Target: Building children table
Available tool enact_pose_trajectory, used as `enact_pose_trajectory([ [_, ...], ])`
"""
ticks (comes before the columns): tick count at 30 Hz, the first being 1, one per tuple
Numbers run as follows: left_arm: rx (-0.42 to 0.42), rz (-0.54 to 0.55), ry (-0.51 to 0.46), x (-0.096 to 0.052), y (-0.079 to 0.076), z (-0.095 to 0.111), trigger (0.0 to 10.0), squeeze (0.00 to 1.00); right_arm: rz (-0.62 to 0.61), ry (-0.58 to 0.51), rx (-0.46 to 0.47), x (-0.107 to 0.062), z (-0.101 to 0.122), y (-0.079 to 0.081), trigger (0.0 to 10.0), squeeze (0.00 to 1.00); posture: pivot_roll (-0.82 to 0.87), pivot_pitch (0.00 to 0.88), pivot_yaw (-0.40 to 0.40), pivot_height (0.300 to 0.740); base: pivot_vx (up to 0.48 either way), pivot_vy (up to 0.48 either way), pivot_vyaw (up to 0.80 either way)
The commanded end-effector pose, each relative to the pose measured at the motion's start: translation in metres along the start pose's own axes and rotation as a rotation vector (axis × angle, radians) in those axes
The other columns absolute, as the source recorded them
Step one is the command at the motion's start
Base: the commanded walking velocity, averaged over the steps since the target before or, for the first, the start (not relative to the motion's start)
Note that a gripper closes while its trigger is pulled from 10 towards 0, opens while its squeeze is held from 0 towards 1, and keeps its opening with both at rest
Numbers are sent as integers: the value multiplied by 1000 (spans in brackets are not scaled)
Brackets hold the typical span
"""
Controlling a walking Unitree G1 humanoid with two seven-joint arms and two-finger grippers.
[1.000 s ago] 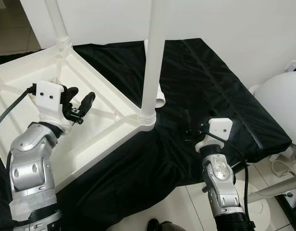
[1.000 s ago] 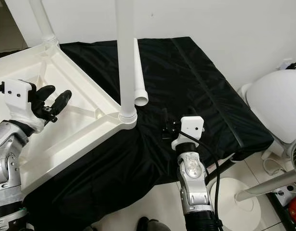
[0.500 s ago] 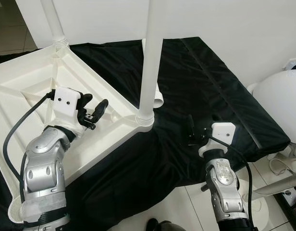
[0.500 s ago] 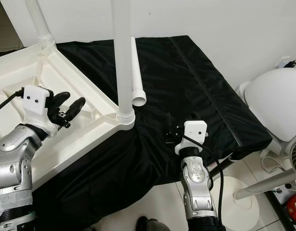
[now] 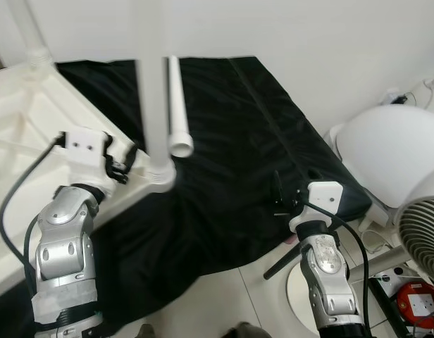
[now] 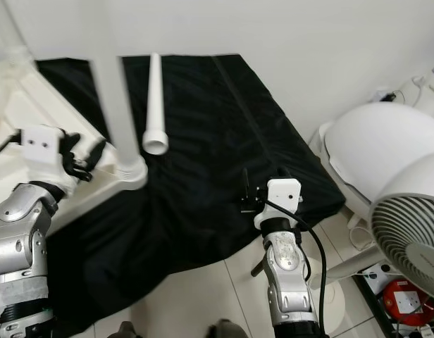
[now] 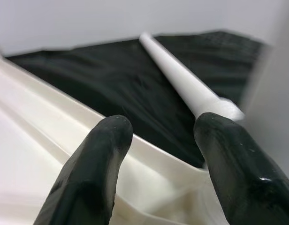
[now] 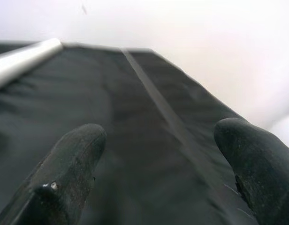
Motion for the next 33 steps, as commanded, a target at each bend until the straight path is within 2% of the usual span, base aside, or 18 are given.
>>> enact_pose_trajectory([
  [1,29,-31,-4,4,-9,-1,10000,0,-1,5,-5,-1,0,-2,10000,0,82,141,-77,740,0,0,0],
  [6,29,-7,5,8,-10,-7,10000,0,9,8,7,-2,0,-1,10000,0,64,141,-97,740,0,0,0],
  [12,-1,141,43,18,-1,-22,10000,0,72,-15,66,1,6,8,10000,0,29,152,-105,740,0,0,0],
  [17,-14,133,11,23,-12,-21,10000,0,122,-37,81,3,14,11,10000,0,21,162,-103,740,0,0,0],
  [23,-19,159,8,22,-5,-17,10000,0,125,-33,82,4,13,10,10000,0,48,182,-83,740,0,80,0],
  [33,4,204,-7,22,11,-7,10000,0,142,-31,79,5,12,12,10000,0,65,190,-68,740,0,391,0],
])
Point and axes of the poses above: a point about 5 cm out from each wrist's last joint towards the gripper, its own x axis pointing out of the wrist towards the gripper, its own z axis along the axis of the wrist's last joint, y = z × x, the point moved 2 cm from there along x, pointing out of the wrist towards the gripper, and after that the axes turned 11 degrees about -x, right-handed, at the moved point
